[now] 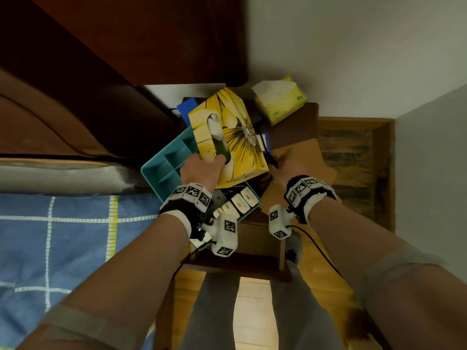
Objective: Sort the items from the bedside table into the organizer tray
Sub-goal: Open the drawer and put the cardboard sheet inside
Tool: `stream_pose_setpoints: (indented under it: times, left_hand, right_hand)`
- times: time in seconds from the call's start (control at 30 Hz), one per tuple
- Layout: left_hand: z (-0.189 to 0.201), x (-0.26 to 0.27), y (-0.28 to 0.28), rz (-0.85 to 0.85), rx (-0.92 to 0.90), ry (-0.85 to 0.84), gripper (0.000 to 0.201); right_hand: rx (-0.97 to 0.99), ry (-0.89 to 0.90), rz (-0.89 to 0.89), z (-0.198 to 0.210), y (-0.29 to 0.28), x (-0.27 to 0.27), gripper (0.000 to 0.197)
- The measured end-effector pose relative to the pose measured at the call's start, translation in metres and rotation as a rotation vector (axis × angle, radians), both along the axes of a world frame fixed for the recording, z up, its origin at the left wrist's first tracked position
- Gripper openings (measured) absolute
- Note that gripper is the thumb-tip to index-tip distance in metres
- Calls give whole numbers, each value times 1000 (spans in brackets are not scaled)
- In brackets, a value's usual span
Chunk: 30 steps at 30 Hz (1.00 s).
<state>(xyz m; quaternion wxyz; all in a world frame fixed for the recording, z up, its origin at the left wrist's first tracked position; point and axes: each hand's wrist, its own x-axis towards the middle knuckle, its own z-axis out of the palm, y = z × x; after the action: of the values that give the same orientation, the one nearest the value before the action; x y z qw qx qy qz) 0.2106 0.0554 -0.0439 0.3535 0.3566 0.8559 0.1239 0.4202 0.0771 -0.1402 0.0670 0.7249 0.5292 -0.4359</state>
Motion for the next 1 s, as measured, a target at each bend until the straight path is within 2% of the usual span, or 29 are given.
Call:
stream_pose_setpoints:
  times: [0.13, 0.2, 0.27, 0.33, 0.4, 0.53, 0.63, 0.83, 1.0]
  left_hand:
    - [1, -21, 6, -4, 23, 1, 32]
    - [0, -26, 7, 5, 37, -8, 33]
    - [-2, -29, 7, 15, 34, -21, 32]
    - [-2, -25, 8, 33, 30, -39, 32]
    - [1, -18, 10, 34, 28, -48, 31]
    - [7, 5, 13, -1, 1, -62, 30]
    - [7, 29, 12, -23, -9, -63, 37]
    - [-5, 95, -3, -69, -84, -82, 44]
    - [-23, 147, -20, -178, -159, -30, 53]
  right_hand:
    - [-30, -122, -47, -21, 11, -9, 35]
    - [-12, -187, 6, -25, 14, -11, 24]
    - [27, -249, 56, -22, 16, -13, 24]
    - [129, -227, 43, -11, 18, -10, 28]
    - [252, -111, -6, 6, 20, -3, 28]
    - [495, -18, -77, 38, 20, 23, 20]
    - [588, 11, -153, 52, 11, 55, 19]
    - [626, -10, -324, 68, -23, 121, 13]
    - [630, -22, -321, 67, -51, 159, 15]
